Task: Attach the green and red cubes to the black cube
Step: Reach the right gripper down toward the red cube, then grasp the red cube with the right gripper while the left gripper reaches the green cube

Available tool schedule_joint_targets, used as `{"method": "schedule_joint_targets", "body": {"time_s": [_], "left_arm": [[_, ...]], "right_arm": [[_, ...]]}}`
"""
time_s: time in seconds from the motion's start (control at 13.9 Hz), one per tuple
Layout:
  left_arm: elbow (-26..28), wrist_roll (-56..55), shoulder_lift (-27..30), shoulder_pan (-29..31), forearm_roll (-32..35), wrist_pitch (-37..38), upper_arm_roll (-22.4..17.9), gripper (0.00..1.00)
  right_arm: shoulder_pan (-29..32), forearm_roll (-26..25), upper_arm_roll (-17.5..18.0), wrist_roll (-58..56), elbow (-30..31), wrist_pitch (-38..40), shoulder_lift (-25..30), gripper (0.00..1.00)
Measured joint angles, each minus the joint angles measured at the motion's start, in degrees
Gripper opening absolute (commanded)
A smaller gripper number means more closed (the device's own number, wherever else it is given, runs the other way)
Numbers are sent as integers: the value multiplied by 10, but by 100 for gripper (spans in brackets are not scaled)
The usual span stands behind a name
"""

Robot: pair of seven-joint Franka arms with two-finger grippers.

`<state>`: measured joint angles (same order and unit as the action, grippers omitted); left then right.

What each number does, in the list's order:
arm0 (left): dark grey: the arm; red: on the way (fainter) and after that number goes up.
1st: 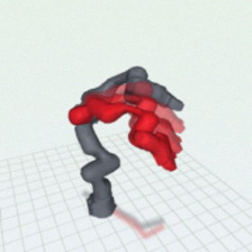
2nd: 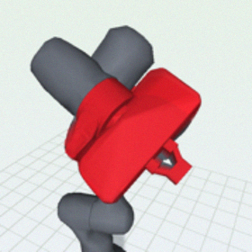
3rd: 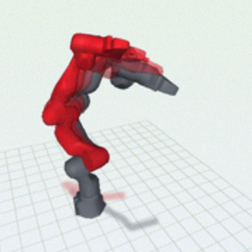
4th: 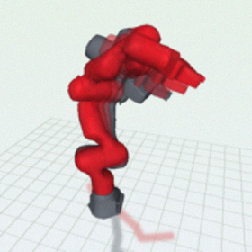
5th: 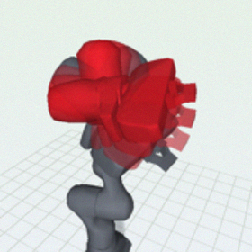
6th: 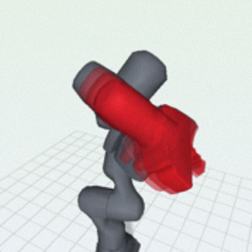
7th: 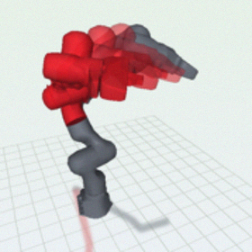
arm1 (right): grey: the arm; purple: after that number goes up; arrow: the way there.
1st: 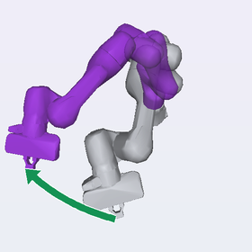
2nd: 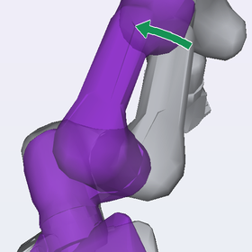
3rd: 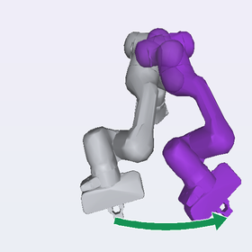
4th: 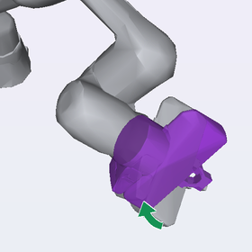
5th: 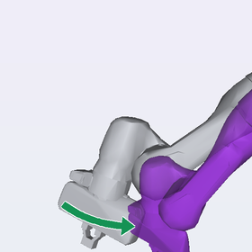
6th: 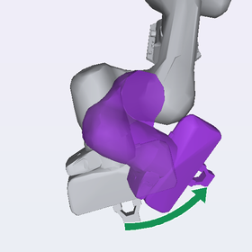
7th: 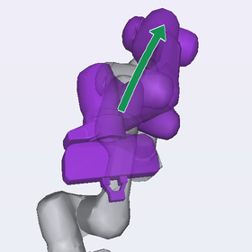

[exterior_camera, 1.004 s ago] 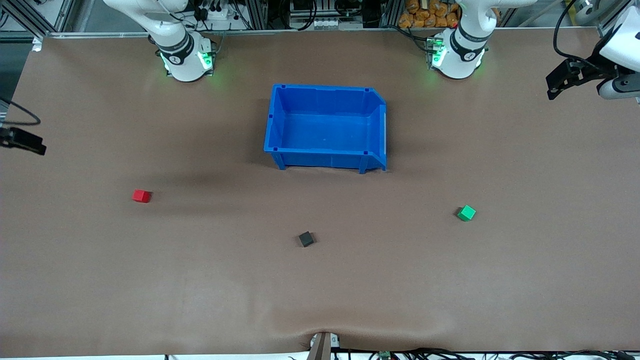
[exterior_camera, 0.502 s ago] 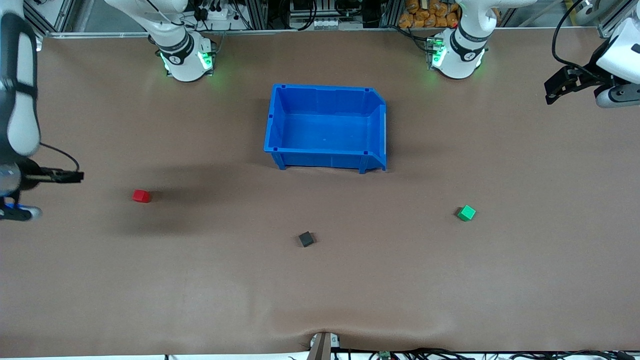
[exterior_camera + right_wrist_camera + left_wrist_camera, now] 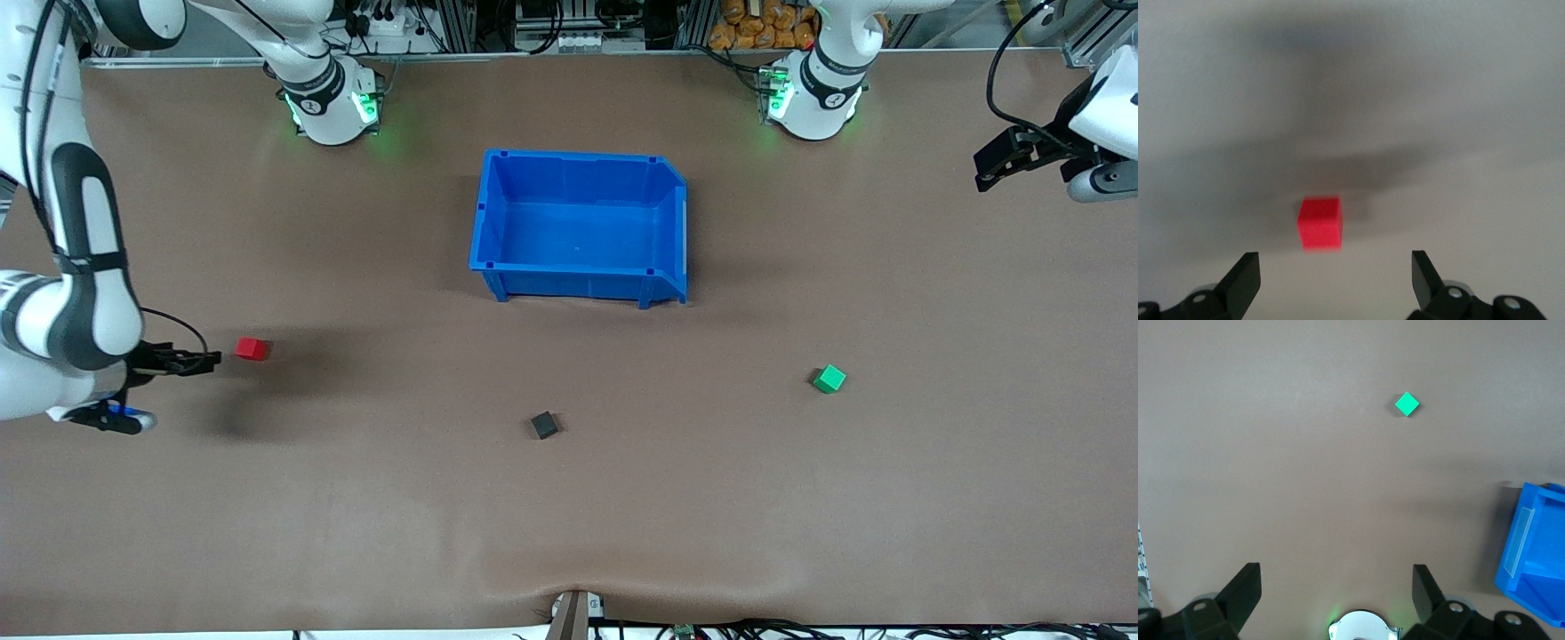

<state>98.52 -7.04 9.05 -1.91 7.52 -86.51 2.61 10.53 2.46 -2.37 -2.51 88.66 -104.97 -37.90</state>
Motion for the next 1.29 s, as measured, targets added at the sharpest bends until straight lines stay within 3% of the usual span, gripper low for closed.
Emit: {"method": "schedule_joint_targets", "body": {"time_s": [0.07, 0.29, 0.36, 0.43, 0.5, 0.57, 0.65, 1.08, 1.29], "left_arm": [[0, 0, -2, 0, 0, -5, 0, 100], [1, 0, -21, -1, -1, -21, 0, 100], [3, 0, -30, -1, -1, -25, 1, 100], [8, 0, -39, -1, -1, -35, 1, 100], [15, 0, -47, 0, -1, -51, 1, 100], [27, 0, -53, 1, -1, -71, 1, 100], [41, 0, -57, 2, -1, -91, 1, 100], [144, -10, -92, 14, -1, -238, 0, 100], [161, -56, -134, 14, -1, -308, 1, 100]], "right_arm": [[0, 0, 1, 0, 21, -34, -5, 87], [-8, 1, 4, 11, 50, -56, -18, 80], [-11, 1, 4, 20, 55, -57, -19, 69], [-13, 1, 5, 25, 58, -57, -19, 56], [-16, 2, 5, 28, 59, -57, -19, 35], [-18, 2, 5, 33, 61, -57, -19, 7], [-19, 3, 5, 36, 64, -57, -19, 0], [-19, 13, 9, 118, 38, -42, -17, 0], [-32, 101, 23, 250, -27, 13, -13, 0]]}}
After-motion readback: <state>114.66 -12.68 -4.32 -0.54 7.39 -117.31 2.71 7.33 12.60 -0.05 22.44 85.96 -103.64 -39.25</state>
